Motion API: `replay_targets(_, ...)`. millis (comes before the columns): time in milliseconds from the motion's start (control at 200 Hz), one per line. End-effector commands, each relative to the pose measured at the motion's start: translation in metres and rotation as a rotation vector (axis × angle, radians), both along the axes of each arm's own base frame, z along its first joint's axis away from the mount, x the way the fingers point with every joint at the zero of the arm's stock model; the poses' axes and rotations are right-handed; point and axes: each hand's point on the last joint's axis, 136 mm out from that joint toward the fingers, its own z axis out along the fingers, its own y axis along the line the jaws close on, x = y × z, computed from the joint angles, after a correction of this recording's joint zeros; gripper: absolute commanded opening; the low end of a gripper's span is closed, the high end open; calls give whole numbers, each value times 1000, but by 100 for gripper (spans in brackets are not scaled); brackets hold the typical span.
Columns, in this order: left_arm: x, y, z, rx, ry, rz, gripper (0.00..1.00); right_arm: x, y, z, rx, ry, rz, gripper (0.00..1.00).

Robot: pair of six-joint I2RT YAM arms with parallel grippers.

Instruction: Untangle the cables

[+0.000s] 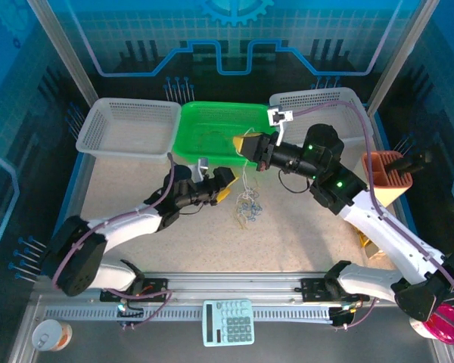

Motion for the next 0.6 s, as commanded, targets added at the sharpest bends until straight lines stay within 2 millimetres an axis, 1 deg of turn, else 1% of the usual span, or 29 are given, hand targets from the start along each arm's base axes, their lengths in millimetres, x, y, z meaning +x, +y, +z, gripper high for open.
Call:
replay_targets(0, -4, 18, 11, 232, -194, -25, 89, 0, -11, 5, 9, -15, -35, 0)
replay_targets(100, -10, 28, 19, 342, -321, -48, 89, 2, -13, 2, -3, -4, -43, 0)
replay_targets(145, -15, 27, 24, 374, -394, -80, 89, 4, -12, 0, -9, 2, -46, 0)
replay_targets(230, -22, 24, 28, 437, -497, -130, 89, 7, -13, -1, -12, 10, -54, 0)
replay_targets(325, -28, 17, 26, 497, -577, -176, 89, 9, -12, -1, -9, 21, -56, 0)
replay_targets(440, -27, 9, 24, 539, -637, -191, 89, 10, -11, -1, -3, 33, -55, 0)
replay_targets(595, -22, -15, 25, 532, -689, -238, 89, 8, -12, 0, 8, 39, -54, 0)
